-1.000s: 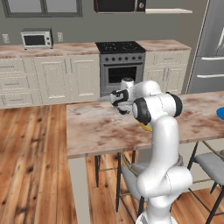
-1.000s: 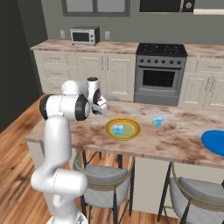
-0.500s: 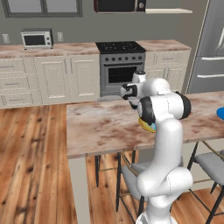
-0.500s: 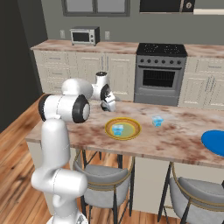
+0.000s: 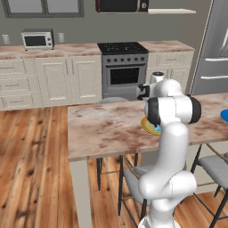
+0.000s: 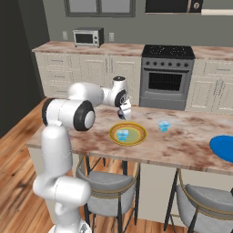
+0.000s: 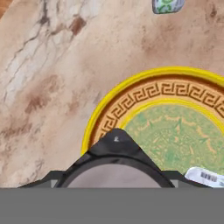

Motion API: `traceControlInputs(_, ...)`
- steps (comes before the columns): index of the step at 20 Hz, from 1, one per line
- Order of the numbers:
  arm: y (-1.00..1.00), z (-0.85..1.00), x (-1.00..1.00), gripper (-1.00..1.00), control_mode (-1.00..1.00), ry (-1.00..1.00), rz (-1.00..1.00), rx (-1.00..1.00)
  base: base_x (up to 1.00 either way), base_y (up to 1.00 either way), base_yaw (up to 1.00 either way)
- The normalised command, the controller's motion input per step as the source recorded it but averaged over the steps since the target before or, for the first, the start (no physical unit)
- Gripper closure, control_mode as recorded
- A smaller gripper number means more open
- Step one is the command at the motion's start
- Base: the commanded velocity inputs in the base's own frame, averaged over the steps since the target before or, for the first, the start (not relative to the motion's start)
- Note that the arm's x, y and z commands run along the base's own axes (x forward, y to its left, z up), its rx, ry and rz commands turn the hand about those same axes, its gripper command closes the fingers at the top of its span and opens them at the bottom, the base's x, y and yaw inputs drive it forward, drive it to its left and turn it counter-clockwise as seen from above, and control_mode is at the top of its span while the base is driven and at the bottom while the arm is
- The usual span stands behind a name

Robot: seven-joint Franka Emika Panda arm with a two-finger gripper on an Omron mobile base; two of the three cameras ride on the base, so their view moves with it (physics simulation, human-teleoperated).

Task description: Place two yogurt containers on each plate.

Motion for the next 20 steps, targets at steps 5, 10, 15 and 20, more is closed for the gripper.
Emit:
traceControlInputs(5, -0.55, 0.00, -0.22, 1.00, -1.00, 0.00, -0.17, 0.00, 0.00, 0.00, 0.00)
traceControlInputs(10, -0.43, -0.01, -0.12, 1.00, -1.00, 0.04, -0.10, 0.00, 0.00, 0.00, 0.00)
traceControlInputs(15, -0.42, -0.13, -0.20, 1.00, -1.00, 0.01, -0.08, 0.00, 0.00, 0.00, 0.00)
traceControlInputs(20, -0.29, -0.18, -0.25, 1.00, -1.00, 0.00, -0.01, 0.03, 0.00, 0.00, 0.00)
